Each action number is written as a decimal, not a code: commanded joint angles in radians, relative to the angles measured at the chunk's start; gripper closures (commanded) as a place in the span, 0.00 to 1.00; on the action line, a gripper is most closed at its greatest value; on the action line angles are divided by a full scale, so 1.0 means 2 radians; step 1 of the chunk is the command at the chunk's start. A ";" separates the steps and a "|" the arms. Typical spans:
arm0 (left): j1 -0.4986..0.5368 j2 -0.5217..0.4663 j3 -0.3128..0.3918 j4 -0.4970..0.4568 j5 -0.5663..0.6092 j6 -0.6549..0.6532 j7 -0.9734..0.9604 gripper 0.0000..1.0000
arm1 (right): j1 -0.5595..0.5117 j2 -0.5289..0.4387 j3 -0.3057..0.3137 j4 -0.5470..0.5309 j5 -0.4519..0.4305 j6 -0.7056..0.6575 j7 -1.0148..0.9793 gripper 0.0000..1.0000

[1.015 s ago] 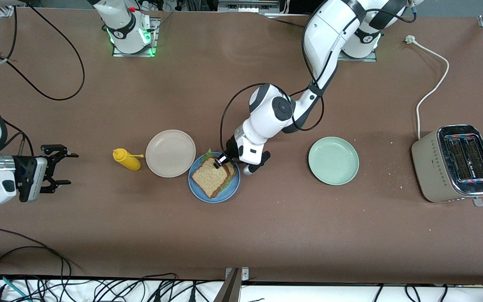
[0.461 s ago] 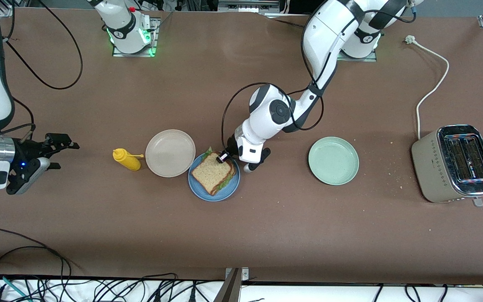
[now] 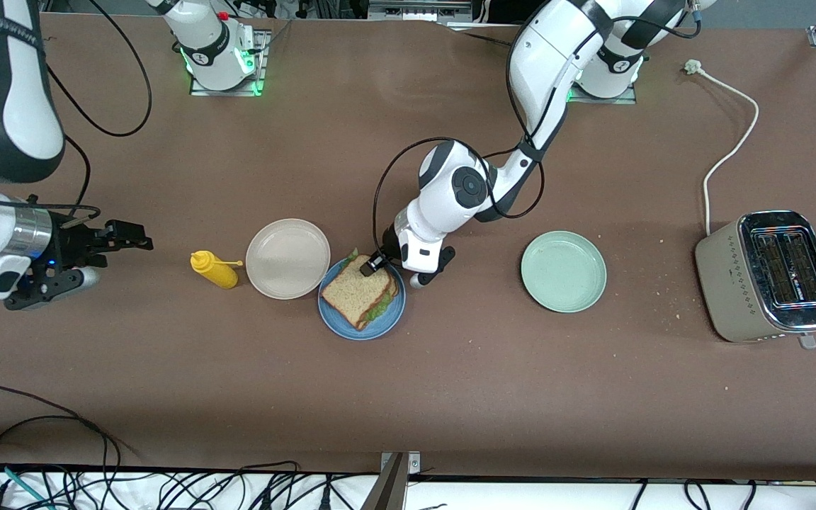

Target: Make sandwich in blue plate with both arms

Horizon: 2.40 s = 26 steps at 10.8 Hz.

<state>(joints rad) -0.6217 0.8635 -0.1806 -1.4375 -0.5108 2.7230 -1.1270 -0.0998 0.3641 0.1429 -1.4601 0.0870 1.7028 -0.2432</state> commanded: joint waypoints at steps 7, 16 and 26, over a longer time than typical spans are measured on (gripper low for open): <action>0.041 -0.050 0.019 -0.008 -0.005 -0.172 0.001 0.04 | 0.042 -0.112 -0.032 -0.091 -0.050 0.068 0.202 0.00; 0.226 -0.241 0.033 -0.004 0.199 -0.531 0.207 0.00 | 0.041 -0.105 -0.040 -0.072 -0.038 0.057 0.125 0.00; 0.371 -0.371 0.028 -0.143 0.232 -0.521 0.490 0.00 | 0.039 -0.141 -0.037 -0.096 0.010 0.100 0.125 0.00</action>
<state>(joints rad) 0.0343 0.2779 -0.1072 -1.5153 0.0005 1.5578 -0.2672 -0.0214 0.1129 0.0744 -1.6665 0.0794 1.8901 0.0029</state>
